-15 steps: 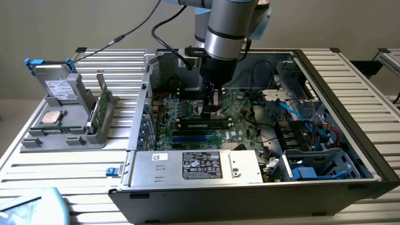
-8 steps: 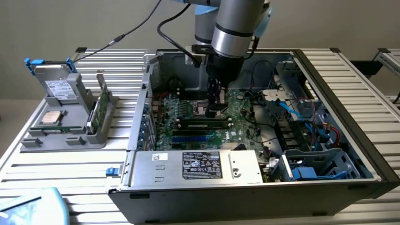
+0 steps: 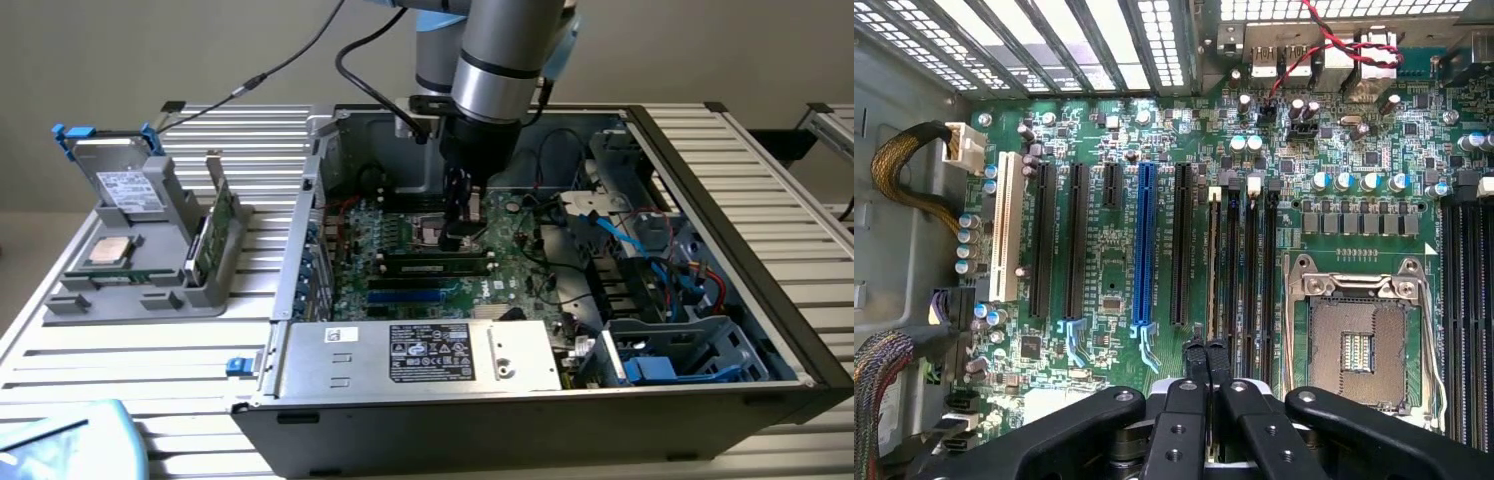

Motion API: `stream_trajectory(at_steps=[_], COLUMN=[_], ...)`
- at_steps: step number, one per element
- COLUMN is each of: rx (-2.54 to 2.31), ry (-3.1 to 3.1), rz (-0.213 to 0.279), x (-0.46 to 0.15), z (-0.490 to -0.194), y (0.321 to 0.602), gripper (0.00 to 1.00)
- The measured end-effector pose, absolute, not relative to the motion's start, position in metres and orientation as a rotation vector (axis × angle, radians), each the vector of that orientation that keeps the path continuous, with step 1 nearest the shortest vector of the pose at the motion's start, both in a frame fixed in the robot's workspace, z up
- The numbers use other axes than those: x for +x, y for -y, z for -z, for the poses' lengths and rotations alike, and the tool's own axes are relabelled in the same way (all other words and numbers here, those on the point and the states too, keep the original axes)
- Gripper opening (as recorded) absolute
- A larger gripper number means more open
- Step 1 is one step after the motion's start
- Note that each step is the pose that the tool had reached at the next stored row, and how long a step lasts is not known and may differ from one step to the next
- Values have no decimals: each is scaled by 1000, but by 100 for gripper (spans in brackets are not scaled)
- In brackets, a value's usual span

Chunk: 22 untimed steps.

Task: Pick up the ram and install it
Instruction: 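Press down the ram until it locks into place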

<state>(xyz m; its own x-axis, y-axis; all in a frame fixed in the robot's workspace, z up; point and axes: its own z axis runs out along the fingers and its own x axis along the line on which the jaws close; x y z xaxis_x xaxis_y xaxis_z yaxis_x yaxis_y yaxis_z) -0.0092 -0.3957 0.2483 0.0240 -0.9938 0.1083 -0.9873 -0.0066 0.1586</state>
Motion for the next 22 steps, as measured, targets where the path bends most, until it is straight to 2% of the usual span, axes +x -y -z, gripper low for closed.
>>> stream_trajectory(at_steps=[22], rx=[1848], ry=[2306], rz=[83], x=[-9], z=[-248], y=[395], gripper=[10])
